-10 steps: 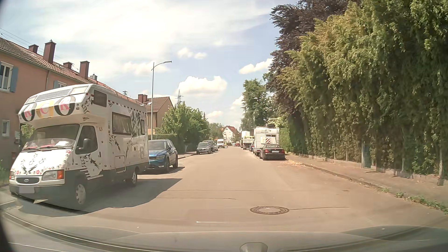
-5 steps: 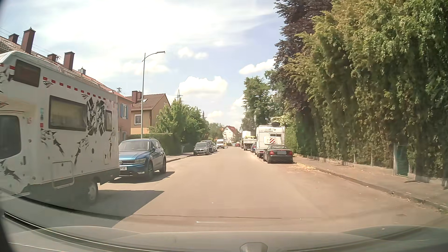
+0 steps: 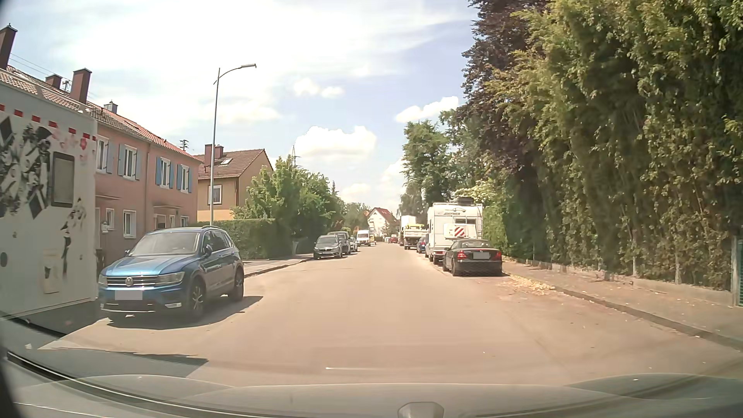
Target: Follow the waypoints while adhering to traffic rules and regulations
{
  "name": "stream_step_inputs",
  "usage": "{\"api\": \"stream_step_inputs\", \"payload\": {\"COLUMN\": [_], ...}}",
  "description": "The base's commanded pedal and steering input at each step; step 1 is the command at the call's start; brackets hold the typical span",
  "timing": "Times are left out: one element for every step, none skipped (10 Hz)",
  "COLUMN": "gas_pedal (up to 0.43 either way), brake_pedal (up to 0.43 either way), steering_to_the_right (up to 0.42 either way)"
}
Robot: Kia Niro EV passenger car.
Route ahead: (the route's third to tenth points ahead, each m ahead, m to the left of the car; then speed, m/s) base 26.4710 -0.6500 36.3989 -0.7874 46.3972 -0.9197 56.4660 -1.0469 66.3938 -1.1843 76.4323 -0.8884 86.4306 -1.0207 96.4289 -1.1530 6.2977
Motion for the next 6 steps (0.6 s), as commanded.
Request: {"api": "stream_step_inputs", "payload": {"gas_pedal": [0.150,0.150,0.150,0.150,0.150,0.150], "brake_pedal": [0.000,0.000,0.000,0.000,0.000,0.000], "steering_to_the_right": [-0.005,-0.008,-0.009,-0.004,0.000,0.000]}}
